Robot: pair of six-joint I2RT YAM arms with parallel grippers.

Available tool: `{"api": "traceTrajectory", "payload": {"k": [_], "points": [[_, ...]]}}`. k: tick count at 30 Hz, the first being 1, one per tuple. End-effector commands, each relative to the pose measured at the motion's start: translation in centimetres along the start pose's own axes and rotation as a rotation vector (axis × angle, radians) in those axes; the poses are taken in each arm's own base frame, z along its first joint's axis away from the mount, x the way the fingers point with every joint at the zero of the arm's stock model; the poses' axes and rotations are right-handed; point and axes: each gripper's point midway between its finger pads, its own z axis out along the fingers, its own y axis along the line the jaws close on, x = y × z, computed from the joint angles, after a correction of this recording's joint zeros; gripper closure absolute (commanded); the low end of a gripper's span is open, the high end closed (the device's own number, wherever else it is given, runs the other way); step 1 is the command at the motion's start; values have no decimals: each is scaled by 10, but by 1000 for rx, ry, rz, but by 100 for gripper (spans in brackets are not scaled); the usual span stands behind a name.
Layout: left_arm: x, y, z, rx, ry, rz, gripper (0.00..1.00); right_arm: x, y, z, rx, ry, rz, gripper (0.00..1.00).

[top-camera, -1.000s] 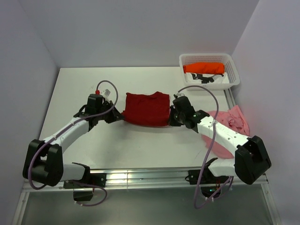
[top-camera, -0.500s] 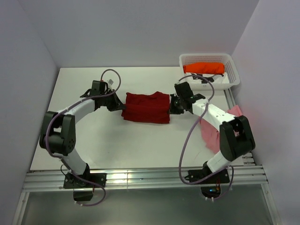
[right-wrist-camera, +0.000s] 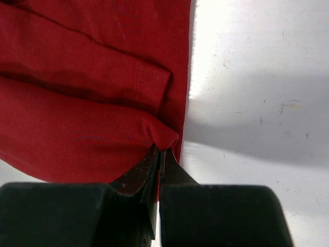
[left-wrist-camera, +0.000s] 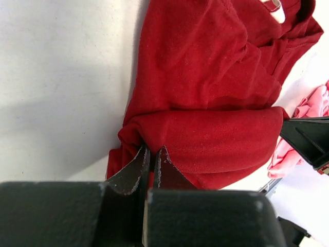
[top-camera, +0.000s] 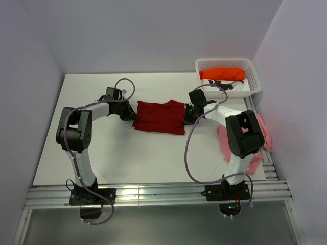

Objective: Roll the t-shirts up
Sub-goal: Roll the tshirt

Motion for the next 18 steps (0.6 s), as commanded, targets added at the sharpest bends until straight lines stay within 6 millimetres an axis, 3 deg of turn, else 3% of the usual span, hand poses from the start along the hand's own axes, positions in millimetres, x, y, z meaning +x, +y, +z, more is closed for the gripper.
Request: {"api": "traceTrajectory", "payload": {"k": [1, 5, 10, 17, 18], "points": [[-16, 18, 6, -75, -56, 27, 100, 3, -14, 8, 71, 1, 6, 100], [-20, 25, 7, -113, -75, 26, 100, 18, -17, 1, 89, 17, -11, 100], [-22, 27, 5, -132, -85, 34, 100, 48, -4, -5, 77, 55, -70, 100], [-29, 25, 9, -134, -82, 64, 100, 119, 20, -4, 39, 195, -172, 100], [-29, 23, 10, -127, -75, 75, 100, 132, 32, -6, 12, 202, -194, 100]]}}
